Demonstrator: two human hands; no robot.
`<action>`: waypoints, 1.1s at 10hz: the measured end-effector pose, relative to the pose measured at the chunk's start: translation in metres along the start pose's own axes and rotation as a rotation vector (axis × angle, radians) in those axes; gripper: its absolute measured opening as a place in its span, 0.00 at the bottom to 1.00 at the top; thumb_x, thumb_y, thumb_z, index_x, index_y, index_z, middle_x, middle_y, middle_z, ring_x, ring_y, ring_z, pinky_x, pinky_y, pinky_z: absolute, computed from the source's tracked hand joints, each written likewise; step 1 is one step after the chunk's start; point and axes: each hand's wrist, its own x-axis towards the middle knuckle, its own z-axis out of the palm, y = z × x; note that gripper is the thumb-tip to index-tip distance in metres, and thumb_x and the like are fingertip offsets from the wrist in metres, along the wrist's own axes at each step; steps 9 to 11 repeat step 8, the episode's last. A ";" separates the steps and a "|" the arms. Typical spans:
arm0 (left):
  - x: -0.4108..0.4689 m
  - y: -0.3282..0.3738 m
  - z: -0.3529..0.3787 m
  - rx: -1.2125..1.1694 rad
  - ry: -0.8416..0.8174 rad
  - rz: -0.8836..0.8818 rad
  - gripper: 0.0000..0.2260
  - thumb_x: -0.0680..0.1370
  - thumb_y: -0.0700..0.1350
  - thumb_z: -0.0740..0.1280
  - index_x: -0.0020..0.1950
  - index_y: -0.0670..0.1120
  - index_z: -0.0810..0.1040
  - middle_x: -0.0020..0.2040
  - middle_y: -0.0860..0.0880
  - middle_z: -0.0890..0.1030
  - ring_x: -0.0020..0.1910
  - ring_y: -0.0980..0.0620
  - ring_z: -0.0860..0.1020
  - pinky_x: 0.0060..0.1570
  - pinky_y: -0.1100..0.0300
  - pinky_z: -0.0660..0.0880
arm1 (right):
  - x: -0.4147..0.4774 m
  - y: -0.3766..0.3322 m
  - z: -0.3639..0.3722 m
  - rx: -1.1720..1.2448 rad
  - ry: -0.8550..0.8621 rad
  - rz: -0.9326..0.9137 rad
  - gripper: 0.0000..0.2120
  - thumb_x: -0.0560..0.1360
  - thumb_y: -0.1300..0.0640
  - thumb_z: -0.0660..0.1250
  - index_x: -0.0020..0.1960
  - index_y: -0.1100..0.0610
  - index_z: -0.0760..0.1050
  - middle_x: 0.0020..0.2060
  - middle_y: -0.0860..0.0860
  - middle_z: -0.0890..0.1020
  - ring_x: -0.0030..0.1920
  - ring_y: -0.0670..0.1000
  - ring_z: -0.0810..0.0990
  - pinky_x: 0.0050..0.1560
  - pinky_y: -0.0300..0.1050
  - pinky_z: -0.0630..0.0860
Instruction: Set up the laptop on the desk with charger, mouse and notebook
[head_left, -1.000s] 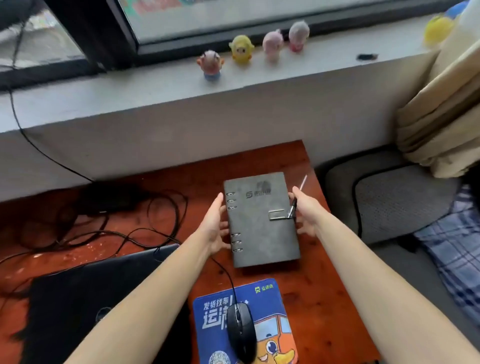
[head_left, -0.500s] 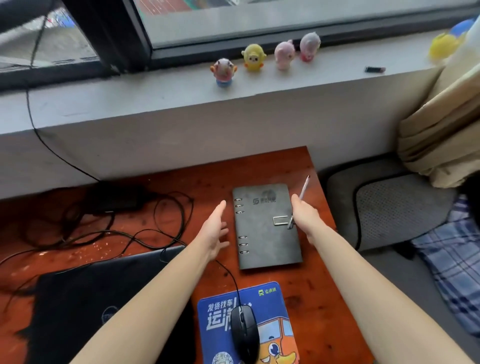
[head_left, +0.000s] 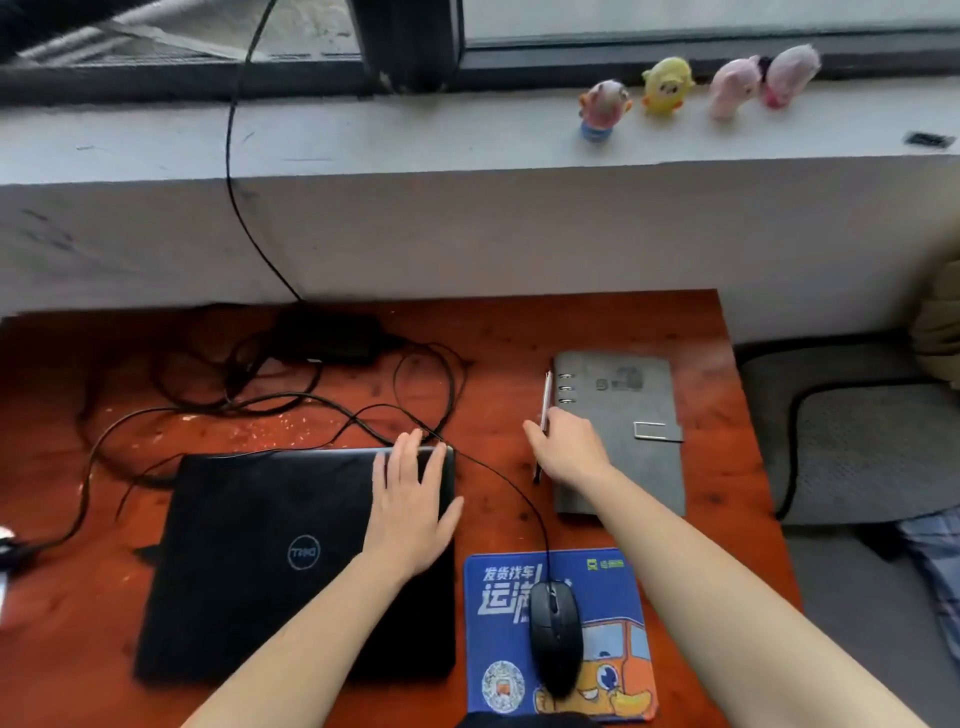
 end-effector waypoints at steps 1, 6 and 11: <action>-0.009 -0.021 0.014 0.097 -0.080 -0.013 0.37 0.79 0.66 0.54 0.81 0.46 0.52 0.81 0.37 0.45 0.80 0.40 0.43 0.78 0.39 0.48 | 0.003 -0.002 0.018 -0.174 0.048 -0.045 0.21 0.81 0.46 0.61 0.68 0.57 0.66 0.53 0.62 0.83 0.55 0.64 0.81 0.48 0.53 0.75; -0.005 -0.031 0.037 0.143 -0.204 -0.048 0.38 0.78 0.70 0.40 0.79 0.48 0.35 0.79 0.38 0.33 0.78 0.40 0.31 0.74 0.35 0.37 | -0.014 0.021 0.047 -0.343 0.212 -0.226 0.27 0.81 0.51 0.60 0.78 0.56 0.60 0.57 0.54 0.80 0.55 0.57 0.80 0.47 0.51 0.77; -0.014 -0.024 0.024 0.118 -0.208 -0.082 0.39 0.78 0.69 0.41 0.76 0.47 0.28 0.78 0.42 0.28 0.77 0.43 0.30 0.77 0.38 0.39 | -0.043 0.033 0.035 -0.193 0.078 -0.254 0.28 0.81 0.49 0.61 0.78 0.55 0.59 0.64 0.54 0.73 0.64 0.57 0.73 0.62 0.52 0.73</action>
